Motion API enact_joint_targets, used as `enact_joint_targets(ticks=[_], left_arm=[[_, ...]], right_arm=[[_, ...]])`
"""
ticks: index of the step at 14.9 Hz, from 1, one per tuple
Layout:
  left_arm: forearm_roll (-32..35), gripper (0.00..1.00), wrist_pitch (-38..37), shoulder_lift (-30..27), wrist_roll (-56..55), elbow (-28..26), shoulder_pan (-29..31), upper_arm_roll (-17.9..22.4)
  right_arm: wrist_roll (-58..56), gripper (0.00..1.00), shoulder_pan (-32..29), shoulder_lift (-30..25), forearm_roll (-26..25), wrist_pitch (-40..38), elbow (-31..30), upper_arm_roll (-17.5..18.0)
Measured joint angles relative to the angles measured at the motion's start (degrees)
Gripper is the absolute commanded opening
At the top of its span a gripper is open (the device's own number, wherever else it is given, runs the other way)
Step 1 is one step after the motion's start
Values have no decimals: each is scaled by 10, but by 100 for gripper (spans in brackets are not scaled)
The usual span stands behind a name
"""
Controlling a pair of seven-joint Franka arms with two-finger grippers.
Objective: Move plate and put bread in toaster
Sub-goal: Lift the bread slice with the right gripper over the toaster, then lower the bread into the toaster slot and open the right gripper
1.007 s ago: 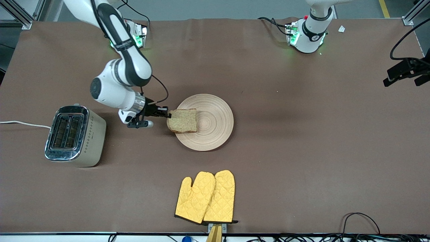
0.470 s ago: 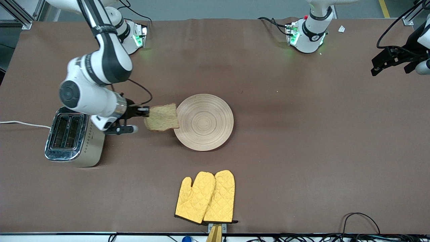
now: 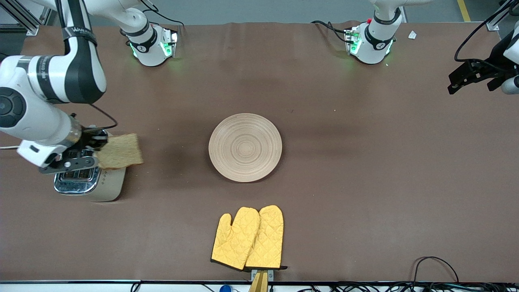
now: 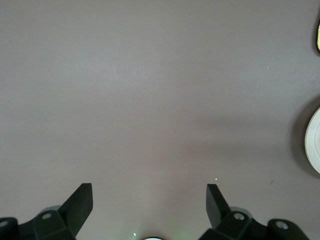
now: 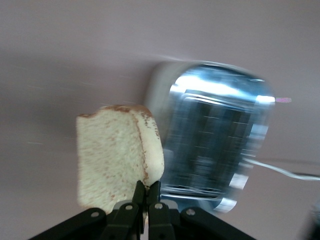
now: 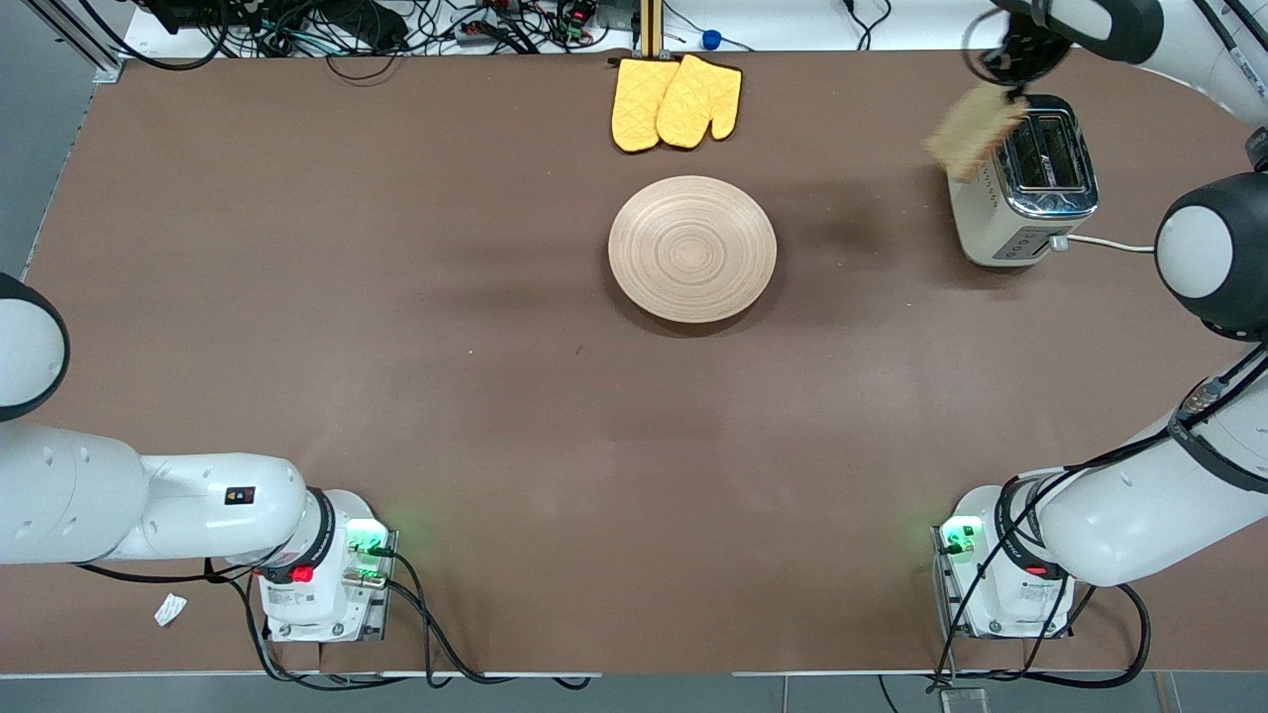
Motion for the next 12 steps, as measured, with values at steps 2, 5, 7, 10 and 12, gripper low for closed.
enact_joint_targets(ticks=[2, 5, 7, 10, 12], left_arm=[[0, 100, 1, -1, 2, -4, 0, 0], [0, 100, 1, -2, 2, -5, 0, 0], [0, 100, 1, -2, 2, -5, 0, 0], [0, 100, 2, -2, 2, -5, 0, 0], [0, 100, 3, -2, 2, -6, 0, 0]], right_arm=[[2, 0, 0, 2, -68, 0, 0, 1], [16, 0, -1, 2, -124, 0, 0, 0], [30, 0, -2, 2, -164, 0, 0, -1], [40, 0, -5, 2, -210, 0, 8, -1], [40, 0, -13, 2, -217, 1, 16, -1]])
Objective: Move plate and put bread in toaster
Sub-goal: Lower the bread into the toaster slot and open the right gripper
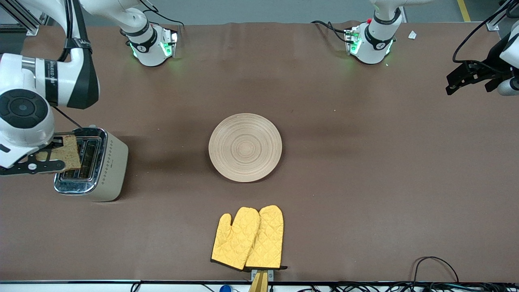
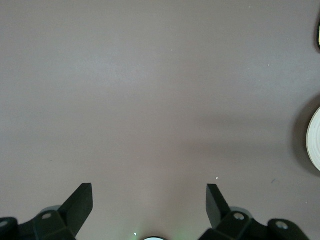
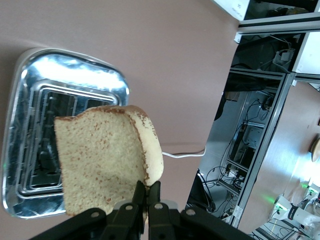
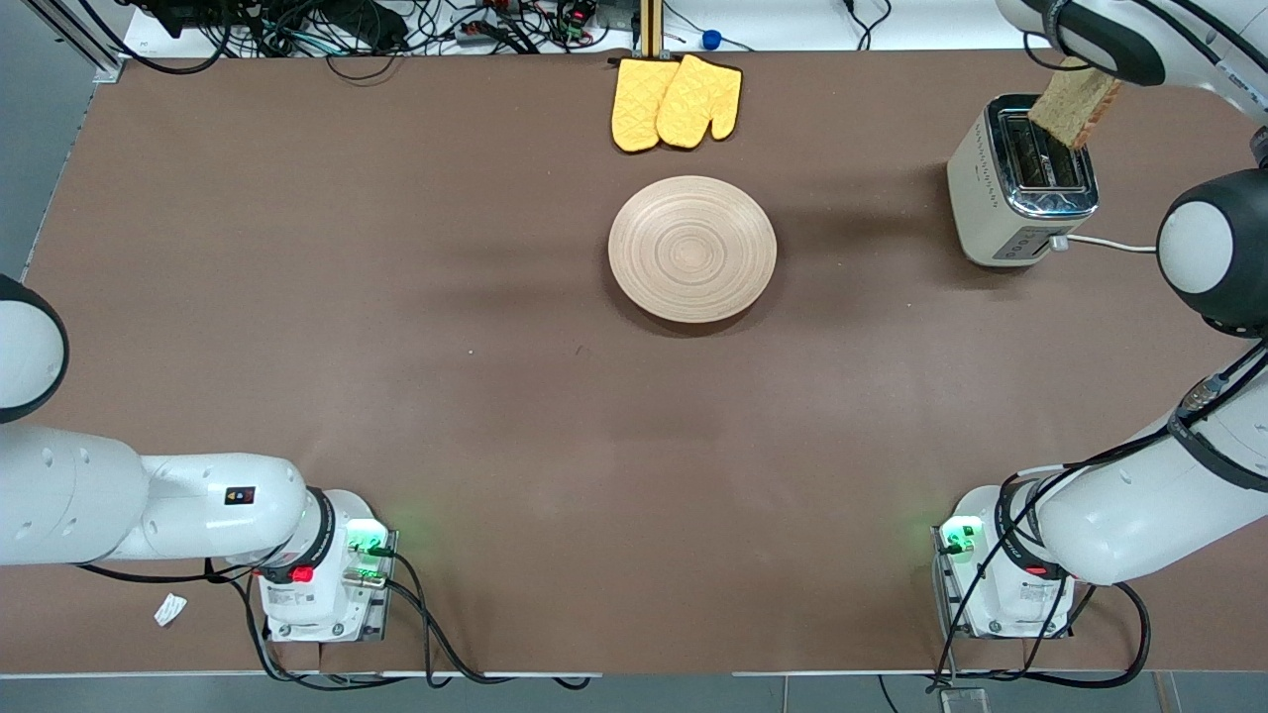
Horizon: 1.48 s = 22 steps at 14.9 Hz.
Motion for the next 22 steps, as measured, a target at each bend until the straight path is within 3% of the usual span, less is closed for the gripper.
enact_joint_targets(ticks=[19, 22], left_arm=[[0, 100, 6, 3, 6, 0, 0, 1], [0, 100, 6, 3, 6, 0, 0, 1]], right_arm=[[66, 0, -4, 75, -2, 44, 5, 6], [113, 0, -4, 78, 22, 48, 6, 7]])
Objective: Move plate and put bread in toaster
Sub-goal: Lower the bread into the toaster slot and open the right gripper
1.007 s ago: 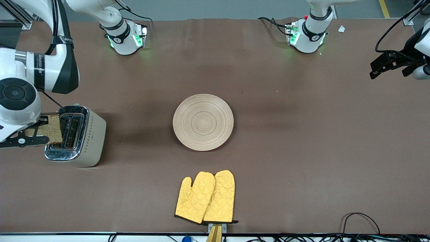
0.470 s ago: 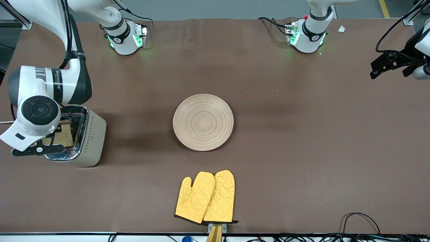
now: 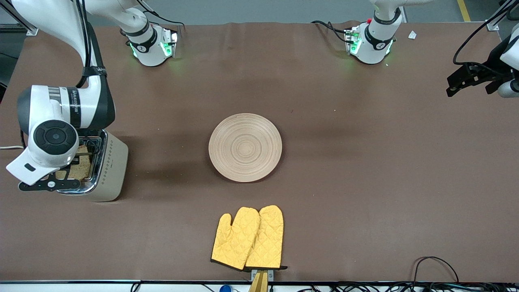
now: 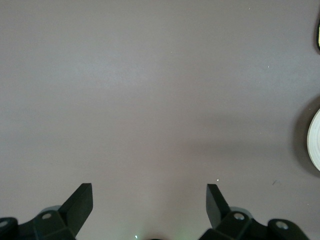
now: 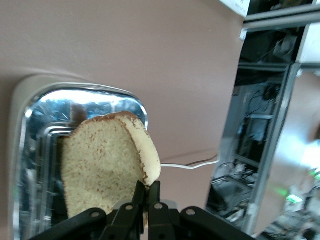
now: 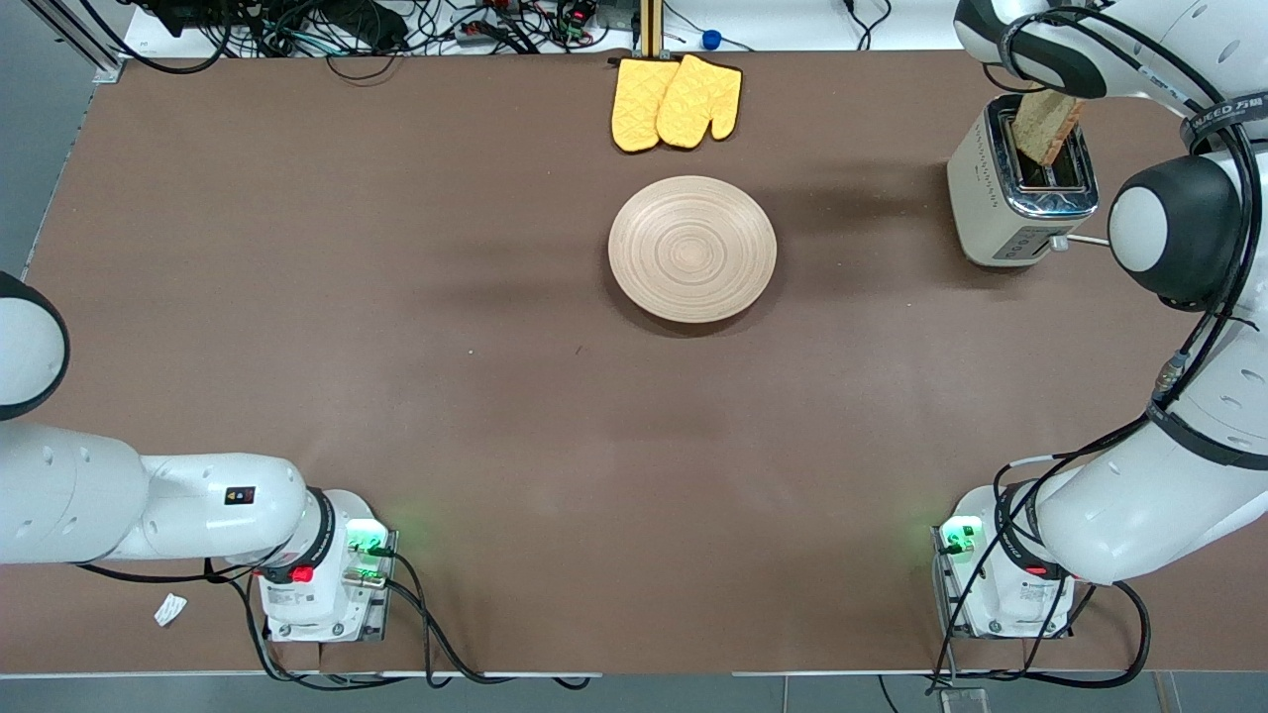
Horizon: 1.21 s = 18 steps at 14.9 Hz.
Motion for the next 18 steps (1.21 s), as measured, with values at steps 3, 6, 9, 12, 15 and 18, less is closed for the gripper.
enact_joint_targets(ticks=[3, 6, 9, 12, 15, 18], left_arm=[[0, 100, 0, 0, 0, 0, 0, 0], [0, 100, 1, 2, 0, 0, 0, 0], [0, 100, 1, 2, 0, 0, 0, 0], [0, 100, 1, 2, 0, 0, 0, 0], [0, 100, 1, 2, 0, 0, 0, 0], [0, 100, 1, 2, 0, 0, 0, 0]], right_arm=[[46, 0, 0, 0, 13, -5, 2, 0], [75, 1, 0, 0, 20, -13, 2, 0], [118, 1, 0, -9, 48, -23, -5, -1], [171, 2, 0, -22, 58, -23, -23, -1], [181, 2, -2, -48, 61, -1, -59, -2], [184, 3, -3, -85, 62, 51, -128, -3]])
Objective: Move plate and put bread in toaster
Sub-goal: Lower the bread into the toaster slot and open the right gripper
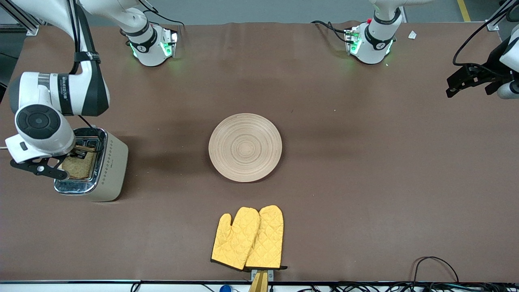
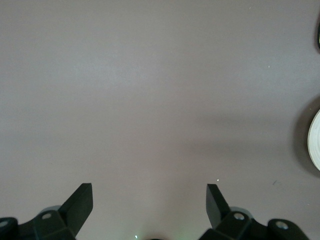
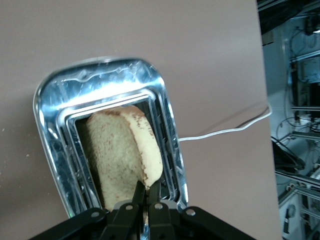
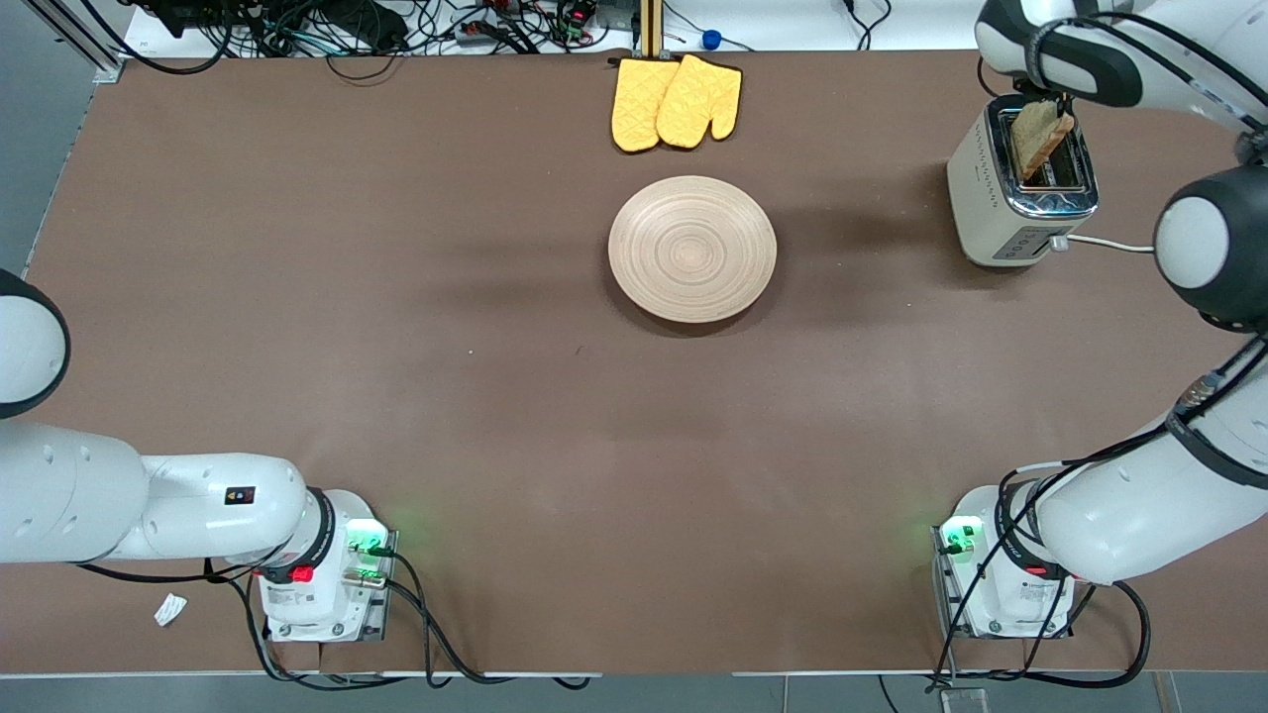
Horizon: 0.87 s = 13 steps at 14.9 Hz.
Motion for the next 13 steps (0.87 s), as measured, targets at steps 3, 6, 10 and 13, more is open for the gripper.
enact_joint_targets(ticks=[3, 6, 10, 13], left_arm=[[0, 100, 0, 0, 0, 0, 0, 0], [0, 100, 0, 0, 0, 0, 1, 0], [0, 100, 0, 0, 0, 0, 1, 0], [0, 100, 0, 0, 14, 0, 1, 3]], right_arm=[[9, 59, 0, -13, 0, 31, -48, 0], [9, 100, 0, -14, 0, 37, -49, -1], [8, 100, 0, -21, 0, 24, -23, 0], [-18, 100, 1, -31, 28, -37, 44, 1]])
